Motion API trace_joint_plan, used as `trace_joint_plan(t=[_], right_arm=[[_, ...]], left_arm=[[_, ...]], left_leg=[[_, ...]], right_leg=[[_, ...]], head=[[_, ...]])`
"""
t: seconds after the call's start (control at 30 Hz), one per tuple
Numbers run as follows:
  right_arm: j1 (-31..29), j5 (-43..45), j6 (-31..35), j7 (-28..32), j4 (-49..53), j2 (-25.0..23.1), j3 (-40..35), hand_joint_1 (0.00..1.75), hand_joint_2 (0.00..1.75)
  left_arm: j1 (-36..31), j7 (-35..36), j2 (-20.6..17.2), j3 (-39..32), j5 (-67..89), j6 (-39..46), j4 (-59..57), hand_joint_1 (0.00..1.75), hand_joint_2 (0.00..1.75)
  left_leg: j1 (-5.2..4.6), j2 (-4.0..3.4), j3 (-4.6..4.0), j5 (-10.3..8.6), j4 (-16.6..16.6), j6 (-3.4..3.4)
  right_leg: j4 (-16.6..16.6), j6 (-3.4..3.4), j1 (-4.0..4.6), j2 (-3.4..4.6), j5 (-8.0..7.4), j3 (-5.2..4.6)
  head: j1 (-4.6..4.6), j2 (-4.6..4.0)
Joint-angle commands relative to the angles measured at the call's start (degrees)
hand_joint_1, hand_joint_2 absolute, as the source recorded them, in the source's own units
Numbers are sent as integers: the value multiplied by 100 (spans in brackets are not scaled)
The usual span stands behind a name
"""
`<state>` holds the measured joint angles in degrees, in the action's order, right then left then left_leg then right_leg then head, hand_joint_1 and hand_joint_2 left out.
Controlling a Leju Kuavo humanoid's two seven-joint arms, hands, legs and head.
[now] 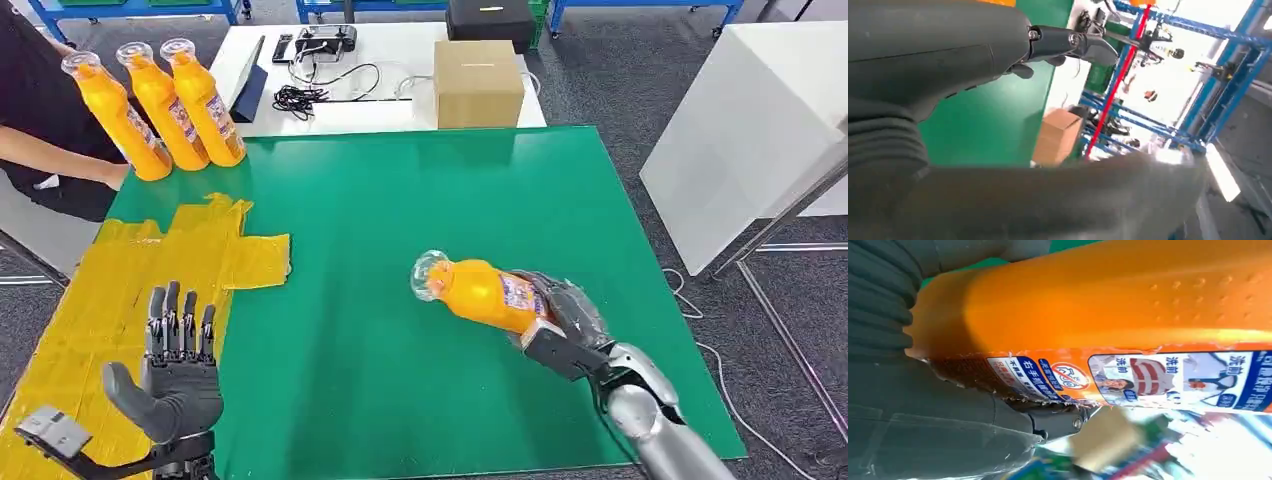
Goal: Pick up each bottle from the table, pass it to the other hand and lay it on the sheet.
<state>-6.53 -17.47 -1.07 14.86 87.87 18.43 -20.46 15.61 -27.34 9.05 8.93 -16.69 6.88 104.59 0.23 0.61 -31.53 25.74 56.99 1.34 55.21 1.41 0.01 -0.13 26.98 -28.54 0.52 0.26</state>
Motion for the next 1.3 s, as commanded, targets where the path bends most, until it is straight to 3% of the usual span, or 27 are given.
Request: trace_joint_plan(t=[0.03, 0.33, 0.73, 0.93, 1.13, 1.3], right_arm=[[436, 154, 249, 182, 1330, -572, -104, 175, 175], [319, 208, 304, 214, 1156, -674, -21, 175, 175], [-898, 549, 413, -88, -248, -1313, -634, 175, 175], [-1069, 548, 401, -170, -521, -1456, -887, 175, 175], [-1012, -191, 694, -281, -668, -1768, -1673, 175, 175], [-1012, -279, 756, -314, -659, -1813, -1755, 175, 175]], left_arm=[[-289, -379, -301, 1037, 778, 612, -615, 0, 175], [-363, -488, -453, 1261, 737, 848, -587, 0, 175], [-818, -571, -339, 1643, 1151, 815, -866, 0, 175], [-865, -555, -340, 1667, 1126, 760, -898, 0, 175], [-828, -567, -298, 1517, 1157, 851, -807, 0, 175], [-816, -561, -288, 1486, 1141, 865, -781, 0, 175]], left_leg=[[-2, 2, 1, 0, -8, -2], [-14, -12, -17, -2, -7, -3], [-11, -41, -9, -5, -9, -8], [-12, -26, -13, -5, -7, -7], [-2, -43, -10, -2, -13, -16], [-5, -28, -21, -2, -7, -12]], right_leg=[[-9, 4, -2, -5, 1, 5], [-6, 4, -11, 5, -5, -13], [-9, 5, -7, 29, -15, -13], [-4, 6, -10, 19, -8, -14], [-15, 3, 0, 33, -13, -8], [-8, 4, -3, 19, -7, -18]], head=[[0, 0], [4, 0], [4, 0], [2, 0], [2, 0], [4, 0]])
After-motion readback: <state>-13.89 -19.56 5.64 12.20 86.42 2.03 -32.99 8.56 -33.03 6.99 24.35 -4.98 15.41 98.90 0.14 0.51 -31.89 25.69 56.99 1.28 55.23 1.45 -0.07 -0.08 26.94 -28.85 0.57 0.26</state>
